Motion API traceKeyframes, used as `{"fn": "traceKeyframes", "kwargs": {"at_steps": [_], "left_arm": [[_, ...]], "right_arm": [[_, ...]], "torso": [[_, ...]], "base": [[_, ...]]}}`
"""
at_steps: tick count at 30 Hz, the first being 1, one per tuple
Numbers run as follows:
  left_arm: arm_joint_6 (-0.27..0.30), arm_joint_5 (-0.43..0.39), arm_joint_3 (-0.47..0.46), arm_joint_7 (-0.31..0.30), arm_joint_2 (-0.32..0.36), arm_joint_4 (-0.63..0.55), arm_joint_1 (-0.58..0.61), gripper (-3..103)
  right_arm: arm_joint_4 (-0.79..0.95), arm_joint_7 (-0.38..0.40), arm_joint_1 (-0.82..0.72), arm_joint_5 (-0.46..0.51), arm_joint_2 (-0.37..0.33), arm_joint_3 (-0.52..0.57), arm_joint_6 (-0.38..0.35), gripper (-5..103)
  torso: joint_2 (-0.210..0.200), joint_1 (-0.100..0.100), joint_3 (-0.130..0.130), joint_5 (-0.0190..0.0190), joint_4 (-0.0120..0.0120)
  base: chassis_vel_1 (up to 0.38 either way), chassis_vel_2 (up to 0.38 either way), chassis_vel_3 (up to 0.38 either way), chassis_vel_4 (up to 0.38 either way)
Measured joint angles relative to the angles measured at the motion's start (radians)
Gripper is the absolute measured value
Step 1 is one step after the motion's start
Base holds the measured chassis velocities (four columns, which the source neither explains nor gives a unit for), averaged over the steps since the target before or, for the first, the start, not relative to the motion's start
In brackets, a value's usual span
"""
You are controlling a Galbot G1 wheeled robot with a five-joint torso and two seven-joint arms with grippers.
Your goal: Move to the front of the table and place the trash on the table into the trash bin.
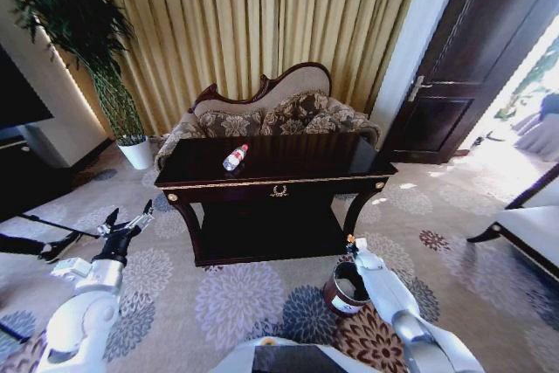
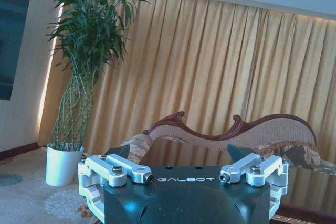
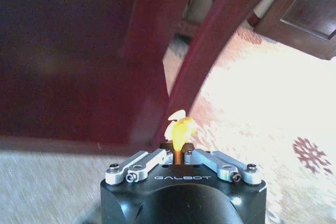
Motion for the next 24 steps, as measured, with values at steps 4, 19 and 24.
{"fn": "traceKeyframes", "kwargs": {"at_steps": [4,19,24], "left_arm": [[-0.001,-0.001,-0.001,0.001,-0.001,0.000,0.000,100],[-0.007,-0.001,-0.002,0.007,-0.007,0.003,0.005,100],[-0.008,-0.002,-0.004,0.012,-0.007,0.001,0.007,100]], "right_arm": [[-0.051,0.005,-0.017,-0.034,-0.006,0.000,0.003,5],[-0.111,0.016,-0.047,-0.105,-0.002,0.003,0.005,9],[-0.104,0.033,-0.060,-0.113,-0.003,0.007,0.005,30]], "torso": [[0.000,0.000,0.000,0.0001,-0.0002],[0.000,0.000,0.000,0.0001,-0.0001],[0.000,0.000,0.000,0.0000,-0.0001]], "base": [[0.000,0.000,0.000,0.000],[0.000,0.000,0.000,0.000],[0.000,0.000,0.000,0.000]]}}
